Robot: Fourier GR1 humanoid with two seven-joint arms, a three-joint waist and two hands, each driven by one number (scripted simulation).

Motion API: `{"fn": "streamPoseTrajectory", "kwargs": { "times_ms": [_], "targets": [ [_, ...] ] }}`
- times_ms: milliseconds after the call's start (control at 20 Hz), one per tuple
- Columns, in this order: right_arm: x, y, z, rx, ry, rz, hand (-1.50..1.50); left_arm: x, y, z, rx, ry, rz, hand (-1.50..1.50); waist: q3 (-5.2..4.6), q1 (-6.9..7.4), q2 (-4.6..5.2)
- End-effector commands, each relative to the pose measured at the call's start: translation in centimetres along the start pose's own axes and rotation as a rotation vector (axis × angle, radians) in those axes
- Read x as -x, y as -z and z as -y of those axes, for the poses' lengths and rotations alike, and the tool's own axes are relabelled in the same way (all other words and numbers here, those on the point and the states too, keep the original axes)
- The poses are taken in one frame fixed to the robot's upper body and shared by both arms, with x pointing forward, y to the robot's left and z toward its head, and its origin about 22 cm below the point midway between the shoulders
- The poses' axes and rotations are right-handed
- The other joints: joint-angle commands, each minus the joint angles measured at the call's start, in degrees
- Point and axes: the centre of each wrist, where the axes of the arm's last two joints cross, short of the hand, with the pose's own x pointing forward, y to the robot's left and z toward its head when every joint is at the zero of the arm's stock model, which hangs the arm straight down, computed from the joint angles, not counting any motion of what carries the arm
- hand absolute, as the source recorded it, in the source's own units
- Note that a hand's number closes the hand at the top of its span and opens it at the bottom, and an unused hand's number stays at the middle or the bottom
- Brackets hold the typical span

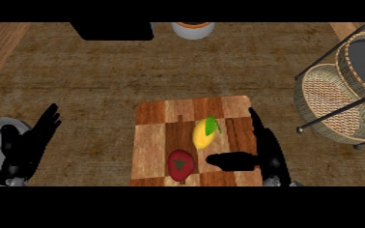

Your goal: Pick the lemon from the cutting board and place it in the tiered basket

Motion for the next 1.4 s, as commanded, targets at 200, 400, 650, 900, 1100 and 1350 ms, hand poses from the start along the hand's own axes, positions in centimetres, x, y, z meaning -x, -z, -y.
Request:
{"fn": "streamPoseTrajectory", "kwargs": {
  "times_ms": [200, 400, 650, 900, 1100, 1350],
  "targets": [
    [-0.9, 1.6, -2.8, 0.0, -0.007, -0.013, -1.5, -1.4, 1.7, 0.3, 0.006, -0.01, -0.003, 0.0, -0.02, -0.1, 0.05],
    [0.8, 3.5, -2.5, -0.037, 0.013, -0.04, -1.5, 0.3, -1.2, -1.1, -0.004, 0.003, 0.005, 0.0, 0.01, 0.21, 0.02],
    [-0.9, 3.6, -3.3, -0.021, 0.008, -0.038, -1.5, -0.4, -0.4, 1.1, -0.002, -0.002, -0.003, 0.0, 0.0, 0.07, 0.02],
    [0.0, 5.4, -4.1, -0.056, -0.019, -0.041, -1.5, -0.3, 0.4, -0.3, 0.006, -0.001, -0.009, 0.0, 0.0, 0.1, 0.06],
    [0.4, 4.5, -6.1, -0.12, -0.012, -0.002, 1.5, 1.1, -0.3, 1.2, -0.002, -0.001, 0.011, 0.0, 0.0, 0.23, 0.07],
    [-0.4, 5.4, -6.7, 0.017, -0.021, 0.151, 1.5, -0.1, -0.7, -0.1, 0.013, -0.008, 0.001, 0.0, 0.01, 0.28, 0.03]
  ]
}}
